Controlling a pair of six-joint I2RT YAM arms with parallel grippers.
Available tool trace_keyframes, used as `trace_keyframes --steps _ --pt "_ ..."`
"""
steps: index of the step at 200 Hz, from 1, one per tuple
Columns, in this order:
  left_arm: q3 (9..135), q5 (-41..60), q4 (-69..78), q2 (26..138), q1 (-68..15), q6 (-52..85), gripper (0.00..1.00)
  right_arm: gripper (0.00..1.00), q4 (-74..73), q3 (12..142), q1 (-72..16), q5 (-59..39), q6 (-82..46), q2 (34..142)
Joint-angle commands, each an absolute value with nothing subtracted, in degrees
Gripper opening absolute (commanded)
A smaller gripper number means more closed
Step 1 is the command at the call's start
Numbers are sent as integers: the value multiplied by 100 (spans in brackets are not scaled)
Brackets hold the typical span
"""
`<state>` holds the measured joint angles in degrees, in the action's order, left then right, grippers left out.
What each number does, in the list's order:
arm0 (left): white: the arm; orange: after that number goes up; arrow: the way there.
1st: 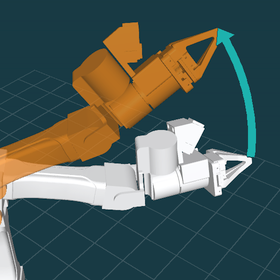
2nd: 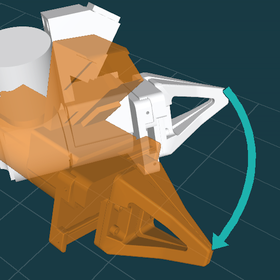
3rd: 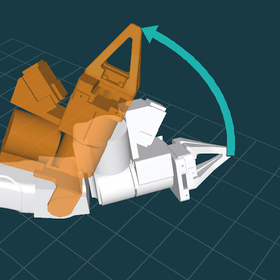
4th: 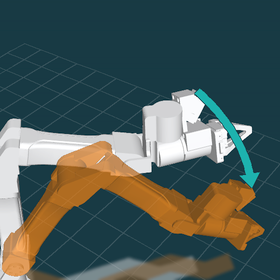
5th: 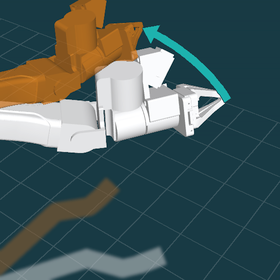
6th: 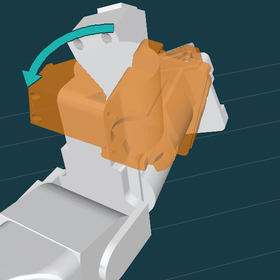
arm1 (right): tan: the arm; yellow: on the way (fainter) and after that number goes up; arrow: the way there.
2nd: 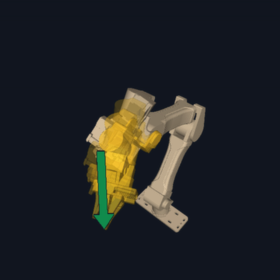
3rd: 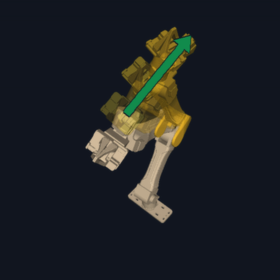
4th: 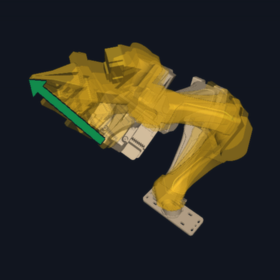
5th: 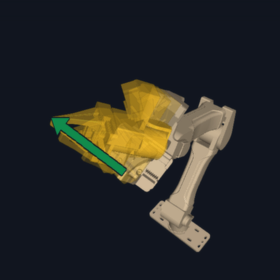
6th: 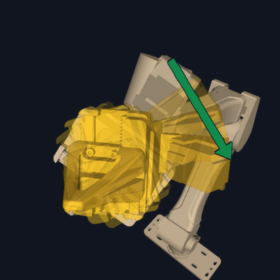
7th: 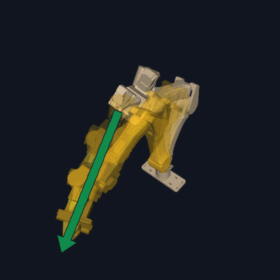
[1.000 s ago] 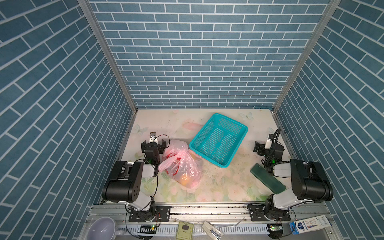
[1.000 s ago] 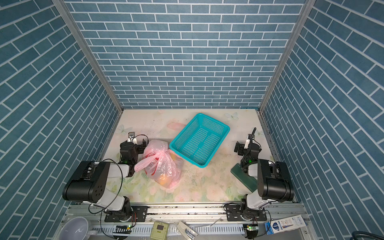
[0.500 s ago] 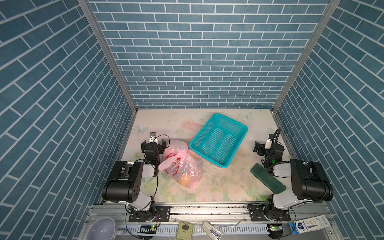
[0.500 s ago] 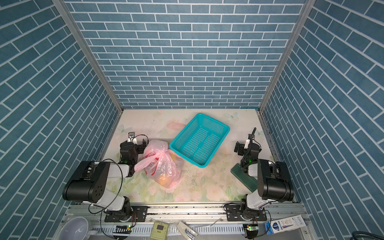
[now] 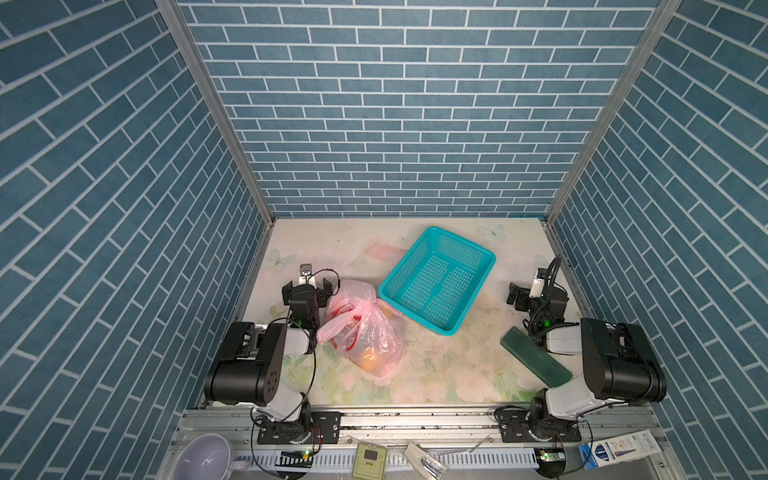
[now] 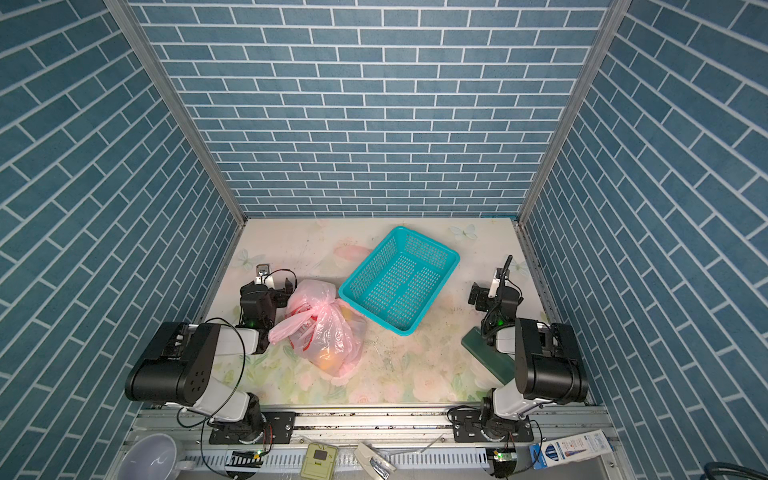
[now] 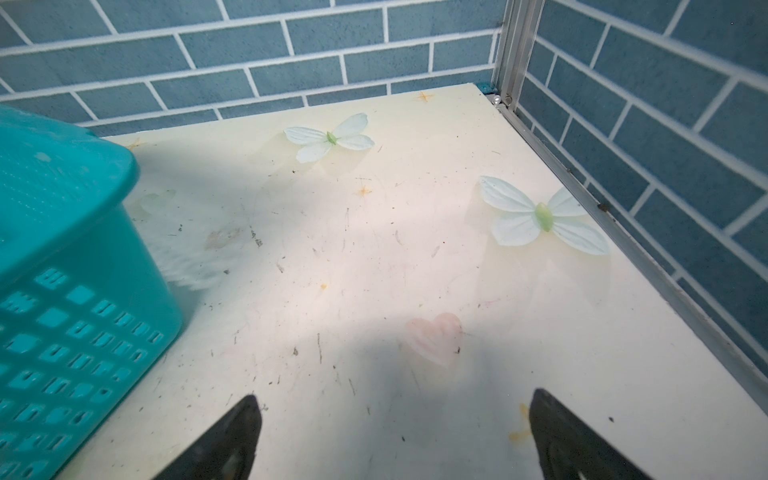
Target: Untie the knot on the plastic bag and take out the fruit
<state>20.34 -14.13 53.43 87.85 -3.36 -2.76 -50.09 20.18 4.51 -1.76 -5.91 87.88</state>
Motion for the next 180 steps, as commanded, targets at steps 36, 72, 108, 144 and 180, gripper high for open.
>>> trace_keyframes --steps 36,72,108,144,180 --pt "2045 -1422 5301 8759 -334 -246 100 99 -4975 2234 432 -247 -360 8803" --pt "2315 -1551 4155 7943 -334 -194 100 99 -2763 3043 363 -162 -398 8004" --pt "2943 -1587 2431 7013 -326 -204 100 99 -502 4084 28 -180 -1044 7428" --pt "3710 -1221 918 6457 -329 51 100 97 1429 5086 -1004 -43 -1747 7264" --pt "4126 -822 397 6219 -334 527 100 85 2800 5546 -1981 251 -2878 7473"
